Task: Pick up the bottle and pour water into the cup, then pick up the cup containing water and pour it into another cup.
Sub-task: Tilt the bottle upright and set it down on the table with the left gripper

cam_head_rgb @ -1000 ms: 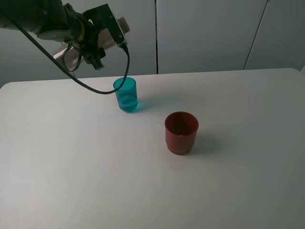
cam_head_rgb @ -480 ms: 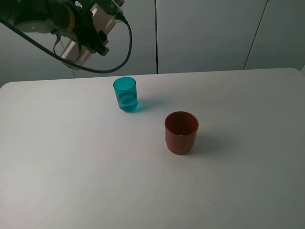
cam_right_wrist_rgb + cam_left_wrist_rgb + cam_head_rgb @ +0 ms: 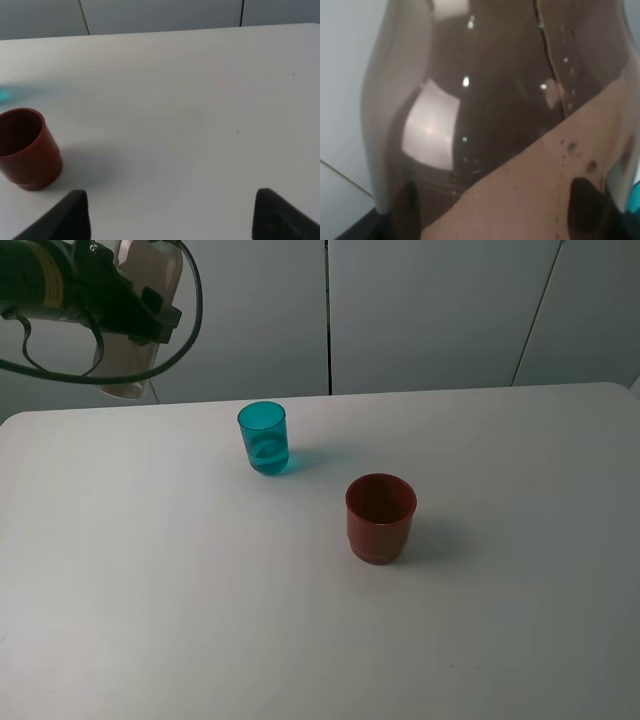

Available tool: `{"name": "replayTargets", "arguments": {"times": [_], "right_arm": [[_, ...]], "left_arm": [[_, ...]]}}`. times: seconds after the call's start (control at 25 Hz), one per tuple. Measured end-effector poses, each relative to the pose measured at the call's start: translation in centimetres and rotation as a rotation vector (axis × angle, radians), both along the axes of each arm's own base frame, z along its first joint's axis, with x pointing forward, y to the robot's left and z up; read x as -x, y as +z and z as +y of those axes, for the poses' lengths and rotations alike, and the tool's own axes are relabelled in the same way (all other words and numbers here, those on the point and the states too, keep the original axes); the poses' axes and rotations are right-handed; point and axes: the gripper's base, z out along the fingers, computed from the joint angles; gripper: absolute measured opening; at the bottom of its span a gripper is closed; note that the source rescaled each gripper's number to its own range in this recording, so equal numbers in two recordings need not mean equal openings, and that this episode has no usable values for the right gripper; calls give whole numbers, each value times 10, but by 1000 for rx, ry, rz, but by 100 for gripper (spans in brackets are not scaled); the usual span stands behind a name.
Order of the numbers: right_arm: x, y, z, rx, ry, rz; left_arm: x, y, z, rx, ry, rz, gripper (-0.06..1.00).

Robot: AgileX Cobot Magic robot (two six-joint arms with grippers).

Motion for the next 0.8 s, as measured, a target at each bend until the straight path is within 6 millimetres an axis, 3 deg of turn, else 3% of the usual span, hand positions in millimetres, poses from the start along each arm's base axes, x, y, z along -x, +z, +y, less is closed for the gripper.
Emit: {"name": "replayTargets", "arguments": {"times": [0.2, 0.44, 0.6, 0.8], "right_arm": [[0, 0, 0, 0, 0, 0], [0, 0, 0, -5, -3, 0], [0, 0, 0, -5, -3, 0], [0, 0, 0, 0, 0, 0]], "left_arm": [[15, -10, 32, 120, 21, -2, 0], [35, -41, 63, 235, 63, -58, 0], [44, -51, 73, 219, 113, -126, 0], [36, -67, 76, 222, 137, -139, 0]]}}
